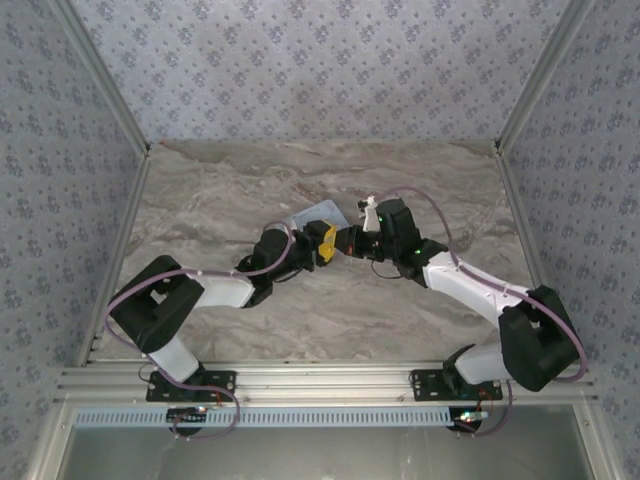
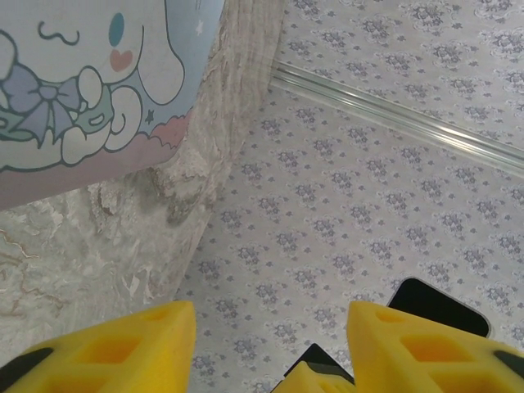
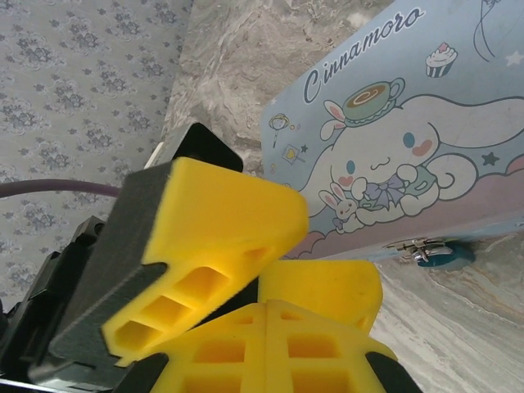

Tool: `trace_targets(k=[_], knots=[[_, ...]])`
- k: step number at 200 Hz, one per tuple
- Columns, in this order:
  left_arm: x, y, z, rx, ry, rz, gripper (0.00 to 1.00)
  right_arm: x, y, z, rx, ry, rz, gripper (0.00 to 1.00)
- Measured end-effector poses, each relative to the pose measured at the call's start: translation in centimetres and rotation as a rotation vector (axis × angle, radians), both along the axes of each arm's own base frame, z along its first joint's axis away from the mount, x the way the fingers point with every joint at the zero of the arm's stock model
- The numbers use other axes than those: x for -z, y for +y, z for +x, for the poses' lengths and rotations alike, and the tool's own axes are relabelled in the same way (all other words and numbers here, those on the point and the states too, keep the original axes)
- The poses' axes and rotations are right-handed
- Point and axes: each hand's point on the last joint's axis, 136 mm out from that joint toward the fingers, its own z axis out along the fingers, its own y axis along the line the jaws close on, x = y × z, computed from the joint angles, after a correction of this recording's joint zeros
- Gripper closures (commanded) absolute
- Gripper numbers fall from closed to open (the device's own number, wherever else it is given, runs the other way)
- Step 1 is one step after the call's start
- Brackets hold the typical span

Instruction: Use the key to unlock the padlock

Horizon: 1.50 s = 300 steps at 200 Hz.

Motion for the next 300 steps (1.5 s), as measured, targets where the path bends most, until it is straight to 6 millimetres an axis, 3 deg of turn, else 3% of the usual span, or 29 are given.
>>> trace_targets(k=[76,120,257,300], knots=[[0.0,0.0,0.0,-0.003,0.002,0.0,0.81,-0.3,-0.1,-0.1,0.0,-0.006,0.004,1.0],[0.0,0.0,0.0,-0.003,0.003,0.0,0.92,-0.8,-0.1,-0.2,0.0,-0.013,0.009,1.0],[-0.1,0.0,0.1,-0.006,-0.005,0.003,1.0,-1.2,-0.7,-0.3,0.014,-0.01,0.014,1.0],[-1.1,0.8,0.1,-0.018,-0.088,0.077,1.0,-1.0,-2.7,-0.1,0.055,-0.012,0.028,0.78]])
